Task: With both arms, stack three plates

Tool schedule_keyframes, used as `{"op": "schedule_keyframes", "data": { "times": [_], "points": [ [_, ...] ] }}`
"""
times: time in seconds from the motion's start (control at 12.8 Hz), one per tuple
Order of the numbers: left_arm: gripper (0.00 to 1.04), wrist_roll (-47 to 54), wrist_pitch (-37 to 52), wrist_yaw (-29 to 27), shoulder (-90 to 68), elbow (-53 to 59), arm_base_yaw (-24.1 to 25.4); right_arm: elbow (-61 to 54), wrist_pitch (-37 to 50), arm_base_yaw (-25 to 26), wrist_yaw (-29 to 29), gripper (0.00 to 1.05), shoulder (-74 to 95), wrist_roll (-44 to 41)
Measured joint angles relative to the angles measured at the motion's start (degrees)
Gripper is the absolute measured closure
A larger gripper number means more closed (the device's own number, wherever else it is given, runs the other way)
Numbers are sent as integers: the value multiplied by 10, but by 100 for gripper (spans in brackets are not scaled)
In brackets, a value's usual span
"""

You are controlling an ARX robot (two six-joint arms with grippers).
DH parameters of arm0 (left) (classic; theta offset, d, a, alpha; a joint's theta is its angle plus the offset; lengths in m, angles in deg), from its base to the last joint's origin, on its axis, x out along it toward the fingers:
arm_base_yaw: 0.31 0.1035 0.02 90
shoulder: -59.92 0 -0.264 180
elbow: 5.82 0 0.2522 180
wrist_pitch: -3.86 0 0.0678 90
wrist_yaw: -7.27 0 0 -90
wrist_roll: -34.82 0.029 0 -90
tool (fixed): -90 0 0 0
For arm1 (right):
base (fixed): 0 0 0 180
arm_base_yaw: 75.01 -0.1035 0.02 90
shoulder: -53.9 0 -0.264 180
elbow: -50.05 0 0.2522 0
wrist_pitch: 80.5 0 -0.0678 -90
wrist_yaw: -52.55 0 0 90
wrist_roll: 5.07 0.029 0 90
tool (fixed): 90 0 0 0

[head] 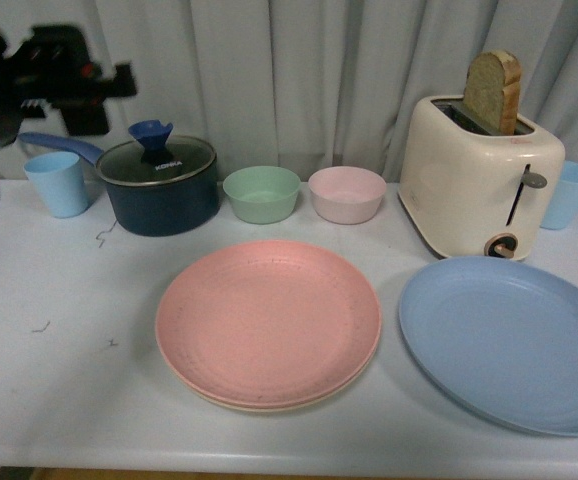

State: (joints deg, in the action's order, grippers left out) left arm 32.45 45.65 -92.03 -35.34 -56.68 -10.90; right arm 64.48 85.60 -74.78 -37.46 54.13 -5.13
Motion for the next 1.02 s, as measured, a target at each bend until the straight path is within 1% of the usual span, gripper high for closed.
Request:
{"op": "schedule_keyframes", "data": {
  "times": [0.08,0.16,0.23,0.31,0.39,0.55,0.7,0.78,0.86,1.02],
  "points": [
    [75,10,62,3,14,89,17,0,-1,0,0,6,0,0],
    [91,13,78,11,65,131,32,0,0,0,0,6,0,0],
    [98,14,115,17,80,149,36,0,-1,0,0,6,0,0],
    [102,14,127,19,87,157,37,0,0,0,0,6,0,0],
    [103,15,122,25,101,172,41,0,0,0,0,6,0,0],
    [103,15,93,41,145,242,52,0,-1,0,0,6,0,0],
    [103,15,77,47,222,271,66,0,-1,0,0,6,0,0],
    [103,15,55,68,255,290,77,0,0,0,0,6,0,0],
    [103,16,31,90,285,308,103,0,0,0,0,6,0,0],
    [103,16,-16,91,363,330,107,0,0,0,0,6,0,0]
  ]
}}
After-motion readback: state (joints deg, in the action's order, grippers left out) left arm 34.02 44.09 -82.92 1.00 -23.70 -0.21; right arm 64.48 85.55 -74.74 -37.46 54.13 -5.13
